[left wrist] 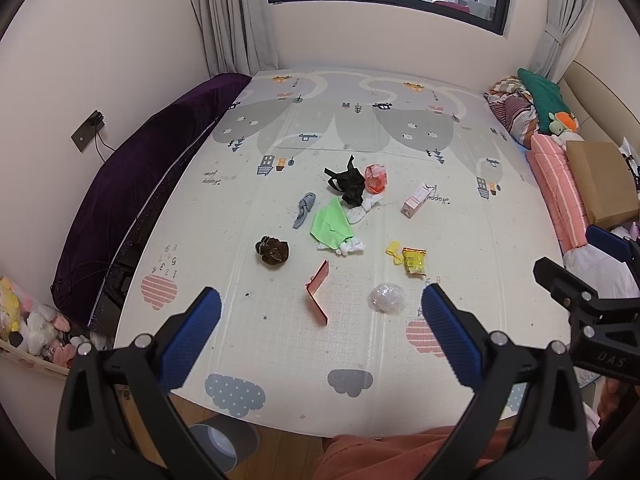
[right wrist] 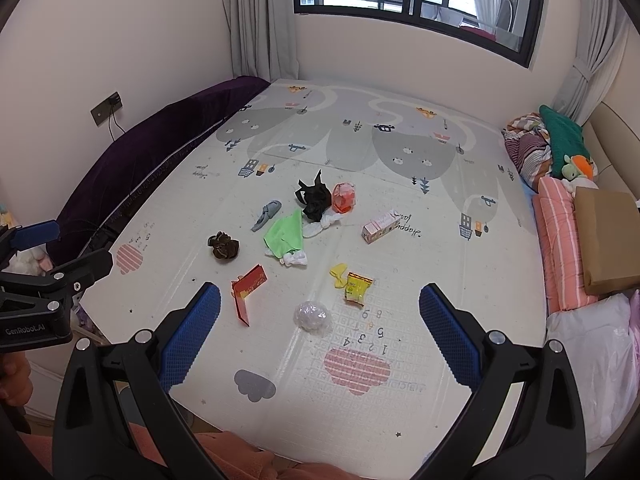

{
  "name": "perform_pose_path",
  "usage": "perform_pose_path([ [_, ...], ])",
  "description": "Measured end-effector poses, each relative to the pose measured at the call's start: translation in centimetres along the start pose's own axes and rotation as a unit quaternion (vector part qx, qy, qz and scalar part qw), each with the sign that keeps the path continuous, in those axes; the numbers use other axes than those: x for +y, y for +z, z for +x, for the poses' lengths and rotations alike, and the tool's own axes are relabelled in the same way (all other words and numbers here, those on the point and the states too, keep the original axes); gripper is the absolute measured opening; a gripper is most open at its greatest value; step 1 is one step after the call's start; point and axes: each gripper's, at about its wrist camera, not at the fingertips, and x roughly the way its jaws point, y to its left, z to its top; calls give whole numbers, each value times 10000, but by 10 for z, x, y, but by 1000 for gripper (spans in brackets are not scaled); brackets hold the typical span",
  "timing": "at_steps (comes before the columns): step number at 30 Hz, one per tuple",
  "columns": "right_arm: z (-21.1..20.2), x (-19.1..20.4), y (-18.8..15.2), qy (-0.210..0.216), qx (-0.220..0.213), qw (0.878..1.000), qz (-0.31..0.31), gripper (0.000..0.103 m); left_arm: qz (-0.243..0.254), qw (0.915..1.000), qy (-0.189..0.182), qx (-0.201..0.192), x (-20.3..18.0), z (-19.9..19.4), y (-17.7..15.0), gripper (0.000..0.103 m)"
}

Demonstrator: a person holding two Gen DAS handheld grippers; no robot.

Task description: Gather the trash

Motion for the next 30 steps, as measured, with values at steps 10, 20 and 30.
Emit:
perform_pose_path([
  [10,-3,11,9,14,5,10000,14,96,13,10000,-5,-9,1,3,-2,99],
  [20,-3,9,8,37,2,10000,22,96,14,10000,-16,-1,1,3,-2,99],
  [30,-5,13,13,23,-2,10000,6,96,13,10000,-17,-3,0,3,-2,99],
])
